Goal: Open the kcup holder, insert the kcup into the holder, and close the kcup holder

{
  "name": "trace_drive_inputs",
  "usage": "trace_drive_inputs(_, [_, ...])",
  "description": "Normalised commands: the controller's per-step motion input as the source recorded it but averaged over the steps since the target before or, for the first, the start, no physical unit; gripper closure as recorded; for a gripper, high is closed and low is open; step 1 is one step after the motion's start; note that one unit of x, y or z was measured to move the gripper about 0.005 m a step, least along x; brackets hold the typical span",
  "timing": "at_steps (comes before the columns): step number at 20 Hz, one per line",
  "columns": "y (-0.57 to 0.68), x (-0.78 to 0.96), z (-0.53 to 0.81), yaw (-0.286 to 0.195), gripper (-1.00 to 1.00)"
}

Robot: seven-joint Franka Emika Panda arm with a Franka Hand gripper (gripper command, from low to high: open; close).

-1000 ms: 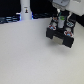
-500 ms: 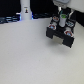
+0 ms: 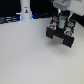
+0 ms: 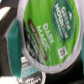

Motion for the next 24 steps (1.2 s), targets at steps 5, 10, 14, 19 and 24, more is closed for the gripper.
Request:
trace_drive_inputs(5, [0.11, 0.06, -0.18, 0.029, 1.00])
trace_drive_inputs(10, [0.15, 0.15, -0.15, 0.013, 1.00])
trace_drive_inputs(14, [0.15, 0.14, -0.04, 0.033, -1.00])
trace_drive_inputs(19, [0.14, 0.12, 0.06, 0.053, -1.00])
trace_drive_inputs(24, [0.04, 0.16, 0.28, 0.074, -1.00])
